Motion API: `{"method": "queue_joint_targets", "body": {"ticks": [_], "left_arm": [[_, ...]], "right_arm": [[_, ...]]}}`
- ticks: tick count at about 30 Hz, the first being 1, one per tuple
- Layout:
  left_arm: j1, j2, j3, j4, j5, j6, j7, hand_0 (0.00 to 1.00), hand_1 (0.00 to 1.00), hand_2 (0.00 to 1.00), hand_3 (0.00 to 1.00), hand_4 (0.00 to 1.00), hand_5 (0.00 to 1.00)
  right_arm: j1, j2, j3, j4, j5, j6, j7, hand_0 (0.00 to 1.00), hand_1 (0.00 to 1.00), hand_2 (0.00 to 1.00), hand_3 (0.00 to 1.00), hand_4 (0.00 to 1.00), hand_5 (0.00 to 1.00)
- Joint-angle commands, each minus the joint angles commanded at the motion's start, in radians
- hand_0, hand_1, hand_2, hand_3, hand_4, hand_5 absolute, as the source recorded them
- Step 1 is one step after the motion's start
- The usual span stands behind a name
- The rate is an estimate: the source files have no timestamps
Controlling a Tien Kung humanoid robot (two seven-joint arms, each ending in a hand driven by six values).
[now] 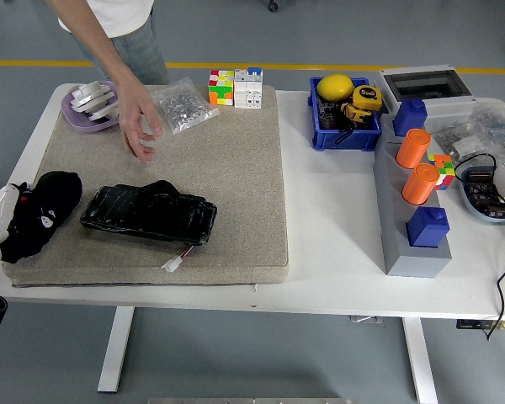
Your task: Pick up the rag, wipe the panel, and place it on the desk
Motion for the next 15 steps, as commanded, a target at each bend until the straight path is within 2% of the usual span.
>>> {"method": "queue_joint_targets", "body": {"ticks": [4,8,15], "left_arm": [[0.012,0.000,0.016,-0.088,0.011,-0.006,0.035,0.261,0.220,0.572,0.431,0.002,0.002],[0.020,-0.001,0.030,-0.138,0.022,-0.012,0.059,0.258,0.216,0.570,0.431,0.002,0.002],[0.025,-0.007,0.054,-0.163,0.025,-0.012,0.071,0.257,0.205,0.569,0.431,0.002,0.002]], "right_arm": [[0.003,0.002,-0.005,0.000,0.004,0.001,-0.002,0.498,0.558,0.641,0.548,0.916,0.402],[0.008,0.002,0.015,0.000,-0.016,0.005,0.000,0.499,0.558,0.641,0.548,0.916,0.402],[0.010,0.001,0.036,0.000,-0.034,0.010,0.004,0.498,0.558,0.641,0.549,0.916,0.402]]}}
